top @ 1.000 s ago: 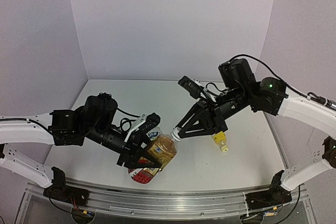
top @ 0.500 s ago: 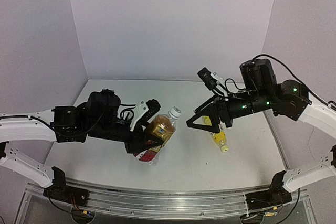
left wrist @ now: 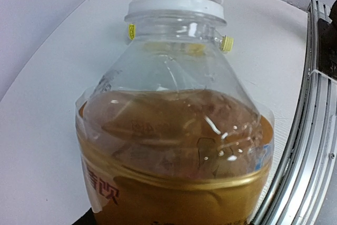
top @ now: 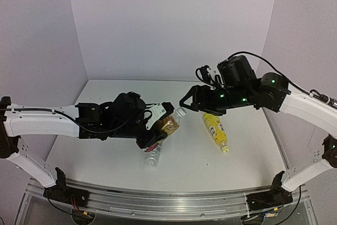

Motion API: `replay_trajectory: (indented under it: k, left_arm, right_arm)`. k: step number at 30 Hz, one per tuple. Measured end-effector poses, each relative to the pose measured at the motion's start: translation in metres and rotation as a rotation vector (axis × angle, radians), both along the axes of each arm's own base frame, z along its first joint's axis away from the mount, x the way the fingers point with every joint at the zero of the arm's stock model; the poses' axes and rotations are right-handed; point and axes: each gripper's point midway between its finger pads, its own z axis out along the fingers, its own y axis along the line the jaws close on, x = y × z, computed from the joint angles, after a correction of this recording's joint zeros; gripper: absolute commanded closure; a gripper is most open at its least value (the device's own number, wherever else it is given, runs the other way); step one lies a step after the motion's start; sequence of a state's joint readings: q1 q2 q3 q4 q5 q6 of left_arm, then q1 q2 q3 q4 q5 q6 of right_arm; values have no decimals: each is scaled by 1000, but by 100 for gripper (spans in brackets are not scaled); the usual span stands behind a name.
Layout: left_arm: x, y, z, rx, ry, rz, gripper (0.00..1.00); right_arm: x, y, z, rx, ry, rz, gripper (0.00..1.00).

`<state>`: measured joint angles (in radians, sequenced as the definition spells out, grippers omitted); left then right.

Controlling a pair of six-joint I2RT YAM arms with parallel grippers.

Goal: Unscrew the bottle caps

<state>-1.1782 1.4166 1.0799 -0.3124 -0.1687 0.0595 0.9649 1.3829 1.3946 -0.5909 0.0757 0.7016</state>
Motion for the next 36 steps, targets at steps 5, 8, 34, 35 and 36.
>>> replay_trajectory:
  k: [5,8,34,35,36]
  left_arm:
    - [0,0,-1,12,-13,-13,100]
    - [0,-1,-1,13,-15,-14,100]
    - [-4,-4,-5,-10,40,-18,100]
    - [-9,-4,-4,-26,60,-34,100]
    - [-14,-3,-3,-41,79,-53,100]
  right_arm:
    - [9,6,-7,10,56,-47,37]
    - [10,8,-12,17,94,-62,40]
    - [-6,24,-27,49,232,41,100]
    - [-9,25,-25,46,218,80,100]
    - [-14,26,-23,44,208,120,100]
